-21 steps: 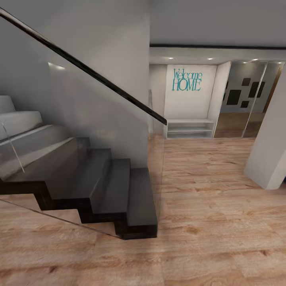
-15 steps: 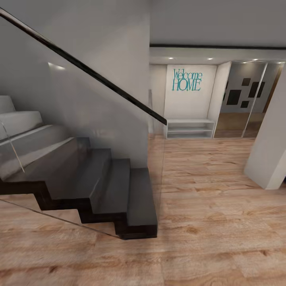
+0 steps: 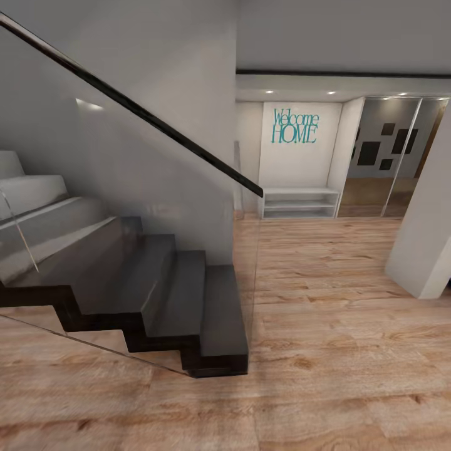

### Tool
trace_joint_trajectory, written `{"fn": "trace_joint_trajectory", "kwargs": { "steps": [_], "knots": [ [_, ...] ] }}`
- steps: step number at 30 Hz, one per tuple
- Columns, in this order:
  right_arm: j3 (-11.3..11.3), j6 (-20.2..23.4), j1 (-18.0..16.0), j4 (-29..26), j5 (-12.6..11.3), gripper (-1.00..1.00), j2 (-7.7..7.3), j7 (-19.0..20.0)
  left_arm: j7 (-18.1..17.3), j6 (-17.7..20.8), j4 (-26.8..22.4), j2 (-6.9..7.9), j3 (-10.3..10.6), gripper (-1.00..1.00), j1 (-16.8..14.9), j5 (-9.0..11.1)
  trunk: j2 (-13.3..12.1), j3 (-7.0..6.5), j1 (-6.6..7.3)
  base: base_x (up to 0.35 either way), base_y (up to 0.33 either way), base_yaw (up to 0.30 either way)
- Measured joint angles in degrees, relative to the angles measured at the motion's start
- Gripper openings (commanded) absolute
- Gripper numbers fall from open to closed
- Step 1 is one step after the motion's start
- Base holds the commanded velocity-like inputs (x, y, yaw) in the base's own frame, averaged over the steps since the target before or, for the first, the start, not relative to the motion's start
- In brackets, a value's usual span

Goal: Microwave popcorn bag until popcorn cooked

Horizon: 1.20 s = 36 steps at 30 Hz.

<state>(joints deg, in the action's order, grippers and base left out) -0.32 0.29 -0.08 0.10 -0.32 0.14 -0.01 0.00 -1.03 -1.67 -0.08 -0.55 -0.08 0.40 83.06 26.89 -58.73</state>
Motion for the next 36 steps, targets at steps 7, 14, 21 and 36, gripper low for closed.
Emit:
{"fn": "trace_joint_trajectory", "kwargs": {
  "steps": [7, 14, 21, 36],
  "knots": [
    [0.4, -0.3, 0.0, 0.0, 0.5, 1.0, -0.04, 0.2, 0.0, 0.0, 0.0, 0.0, 0.0, 1.0, 0.0, 0.0, 0.0, 0.0, 0.0, 0.0, 0.0, 0.0],
    [0.3, -0.5, 0.0, 0.0, 0.1, 1.0, -0.02, 0.1, 0.0, 0.0, 0.0, 0.0, 0.0, 1.0, 0.0, 0.0, 0.0, 0.0, 0.0, 0.0, 0.0, -0.082],
    [0.2, -0.5, 0.0, 0.0, 0.0, 1.0, -0.03, -0.1, 0.0, 0.0, 0.0, 0.0, 0.0, 1.0, 0.0, 0.0, 0.0, 0.0, 0.0, 0.0, 0.0, -0.231],
    [0.1, -1.4, 0.0, 0.0, 0.2, 1.0, 0.07, -0.5, -0.2, 0.0, 0.0, -0.08, 0.1, 1.0, 0.0, 0.0, 0.0, 0.0, 0.0, 0.0, 0.0, -0.247]
  ]
}}
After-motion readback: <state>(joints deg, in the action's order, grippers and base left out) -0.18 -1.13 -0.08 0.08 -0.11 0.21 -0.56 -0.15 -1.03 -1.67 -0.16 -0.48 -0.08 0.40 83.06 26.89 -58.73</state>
